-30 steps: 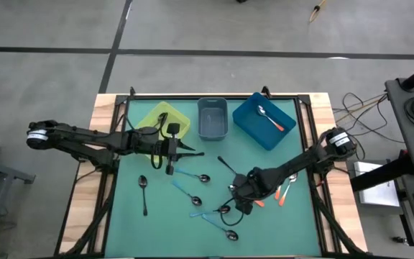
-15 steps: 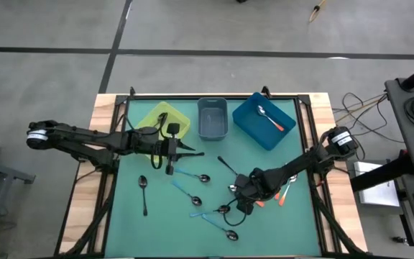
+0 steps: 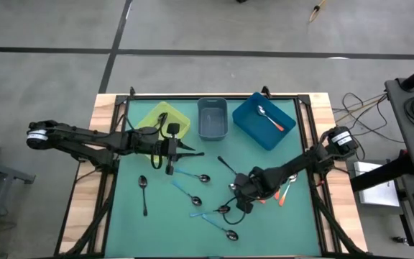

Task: Sort silverware by color (type)
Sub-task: Put the orange spoon into the blue bin

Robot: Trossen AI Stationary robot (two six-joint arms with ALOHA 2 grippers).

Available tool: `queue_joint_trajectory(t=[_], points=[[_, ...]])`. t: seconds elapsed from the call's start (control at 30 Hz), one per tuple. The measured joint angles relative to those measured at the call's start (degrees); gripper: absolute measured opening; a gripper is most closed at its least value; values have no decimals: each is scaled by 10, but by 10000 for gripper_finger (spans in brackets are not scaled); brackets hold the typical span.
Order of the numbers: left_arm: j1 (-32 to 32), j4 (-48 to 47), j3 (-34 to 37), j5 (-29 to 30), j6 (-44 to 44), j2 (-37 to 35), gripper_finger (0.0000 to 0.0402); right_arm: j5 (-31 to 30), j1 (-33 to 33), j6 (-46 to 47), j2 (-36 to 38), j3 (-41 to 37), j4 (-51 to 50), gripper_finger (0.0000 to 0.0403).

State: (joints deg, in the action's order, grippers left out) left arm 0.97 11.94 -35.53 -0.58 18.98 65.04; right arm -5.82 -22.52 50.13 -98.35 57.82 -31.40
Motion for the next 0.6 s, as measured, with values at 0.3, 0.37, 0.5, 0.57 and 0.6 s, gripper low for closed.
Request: queue_joint_trajectory(t=[0.3, 0.37, 0.5, 0.57, 0.6], points=[[0, 14, 0, 0, -4, 0, 40, 43, 1, 0, 26, -1, 9, 11], [0, 26, 0, 0, -7, 0, 40, 57, 0, 1, 44, -1, 5, 11], [0, 40, 0, -41, -13, 0, 40, 60, 3, 3, 75, -1, 11, 10], [0, 51, 0, -76, -15, 0, 40, 61, 6, 2, 91, -1, 26, 10], [0, 58, 0, -95, -16, 0, 40, 62, 9, -2, 98, -1, 41, 10]])
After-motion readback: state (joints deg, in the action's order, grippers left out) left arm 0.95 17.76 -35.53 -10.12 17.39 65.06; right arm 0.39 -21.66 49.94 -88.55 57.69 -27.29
